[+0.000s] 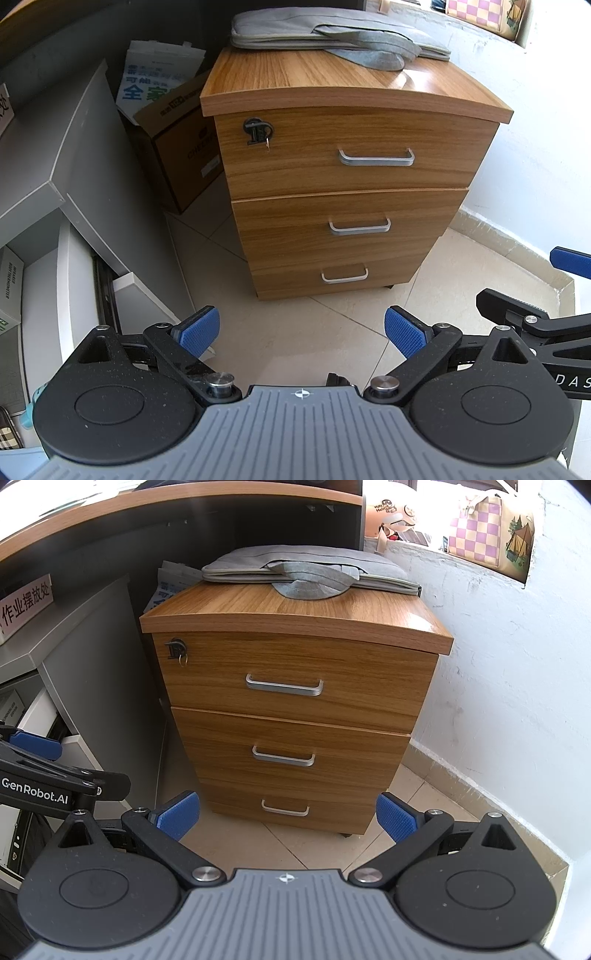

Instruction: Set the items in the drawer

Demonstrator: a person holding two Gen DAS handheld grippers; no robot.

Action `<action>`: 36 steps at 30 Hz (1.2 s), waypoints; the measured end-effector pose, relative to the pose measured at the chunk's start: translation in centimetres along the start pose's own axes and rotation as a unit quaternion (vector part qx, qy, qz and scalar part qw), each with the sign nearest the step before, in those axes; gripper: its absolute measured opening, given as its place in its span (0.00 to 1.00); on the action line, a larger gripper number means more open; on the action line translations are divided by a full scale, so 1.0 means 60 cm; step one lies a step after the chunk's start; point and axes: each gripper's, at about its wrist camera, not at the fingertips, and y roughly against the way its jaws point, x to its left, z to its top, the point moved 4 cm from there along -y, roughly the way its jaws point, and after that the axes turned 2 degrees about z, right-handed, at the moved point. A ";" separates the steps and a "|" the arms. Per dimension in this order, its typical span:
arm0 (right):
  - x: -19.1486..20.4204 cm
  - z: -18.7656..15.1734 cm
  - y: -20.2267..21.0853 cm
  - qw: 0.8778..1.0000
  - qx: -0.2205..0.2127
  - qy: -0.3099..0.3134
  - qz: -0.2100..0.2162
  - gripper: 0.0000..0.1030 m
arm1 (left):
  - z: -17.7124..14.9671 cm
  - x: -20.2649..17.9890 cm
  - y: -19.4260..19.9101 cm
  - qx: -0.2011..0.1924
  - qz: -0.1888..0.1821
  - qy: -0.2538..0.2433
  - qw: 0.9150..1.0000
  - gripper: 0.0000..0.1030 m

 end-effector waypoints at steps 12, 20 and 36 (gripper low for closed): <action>0.000 0.001 -0.002 1.000 0.002 -0.001 0.002 0.99 | 0.001 -0.002 -0.001 0.003 0.002 0.000 1.000 0.94; -0.001 0.000 -0.002 1.000 0.002 -0.003 0.002 0.99 | 0.002 -0.002 -0.001 0.003 0.003 -0.001 1.000 0.94; -0.007 0.001 -0.005 1.000 0.002 -0.004 0.002 0.99 | 0.008 0.000 -0.007 0.003 0.009 -0.004 1.000 0.94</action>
